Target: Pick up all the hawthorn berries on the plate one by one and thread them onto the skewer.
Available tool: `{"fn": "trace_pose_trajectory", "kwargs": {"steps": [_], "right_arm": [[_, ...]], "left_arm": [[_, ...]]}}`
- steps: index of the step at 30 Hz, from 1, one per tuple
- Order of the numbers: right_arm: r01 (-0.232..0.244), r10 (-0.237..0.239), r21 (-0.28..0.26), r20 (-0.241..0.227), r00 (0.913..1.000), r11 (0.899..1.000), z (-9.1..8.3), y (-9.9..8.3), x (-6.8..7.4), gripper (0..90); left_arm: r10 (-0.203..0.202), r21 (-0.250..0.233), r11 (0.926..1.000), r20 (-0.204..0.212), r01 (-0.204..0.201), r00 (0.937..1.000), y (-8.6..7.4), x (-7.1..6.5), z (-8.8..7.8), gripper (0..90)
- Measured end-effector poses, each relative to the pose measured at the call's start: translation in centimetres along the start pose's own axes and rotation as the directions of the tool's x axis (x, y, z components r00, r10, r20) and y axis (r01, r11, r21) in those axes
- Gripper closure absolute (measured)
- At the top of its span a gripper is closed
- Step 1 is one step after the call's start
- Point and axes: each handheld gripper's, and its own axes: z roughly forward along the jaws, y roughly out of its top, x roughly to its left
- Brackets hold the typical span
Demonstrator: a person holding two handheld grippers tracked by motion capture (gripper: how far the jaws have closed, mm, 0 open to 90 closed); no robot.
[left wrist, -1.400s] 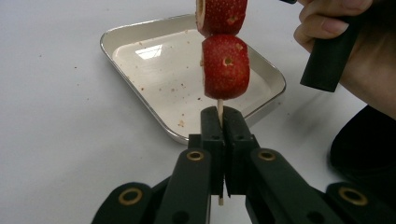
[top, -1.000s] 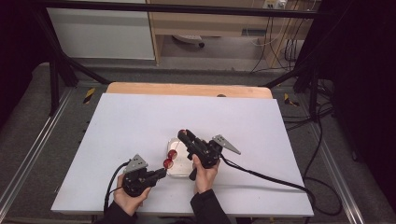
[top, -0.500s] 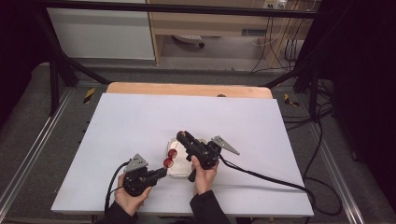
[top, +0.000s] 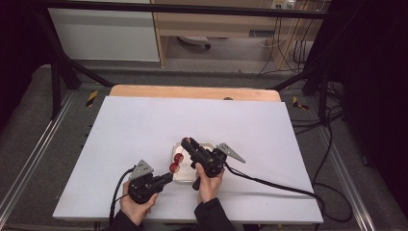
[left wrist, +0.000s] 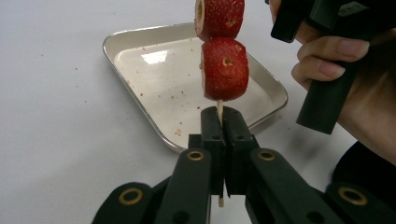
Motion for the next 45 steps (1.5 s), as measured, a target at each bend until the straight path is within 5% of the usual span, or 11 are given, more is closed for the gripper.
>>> {"fn": "trace_pose_trajectory", "kwargs": {"steps": [6,16,32,36,39,45], "right_arm": [[-0.052,0.052,-0.003,0.006,0.9986,0.999,-0.1,0.0,0.2,62.1],[-0.026,0.026,-0.004,-0.008,0.9996,1.000,-0.3,0.1,0.4,62.2],[0.021,-0.020,0.029,-0.045,0.9988,0.999,-0.6,0.2,0.5,62.4],[0.039,-0.038,0.017,-0.079,0.9961,0.999,-0.6,0.5,0.4,62.4],[0.045,-0.045,-0.006,-0.109,0.9930,0.999,-0.5,0.7,0.3,62.3],[0.035,-0.035,-0.005,-0.109,0.9934,0.999,-0.5,0.6,0.2,62.4]], "left_arm": [[0.008,-0.008,0.9999,-0.015,-0.008,0.9999,-0.1,-0.6,0.2,88.6],[-0.012,-0.018,0.9998,0.016,0.012,0.9998,0.0,-0.1,0.1,88.7],[0.019,-0.013,0.9997,0.049,-0.019,0.9986,-0.1,-0.2,0.2,88.8],[-0.021,-0.042,0.9988,0.092,0.025,0.9955,0.1,0.4,-0.2,88.8],[-0.051,-0.065,0.9963,0.088,0.057,0.9948,0.2,0.8,-0.7,88.8],[-0.043,-0.070,0.9964,0.065,0.047,0.9970,0.2,0.8,-0.8,88.9]]}}
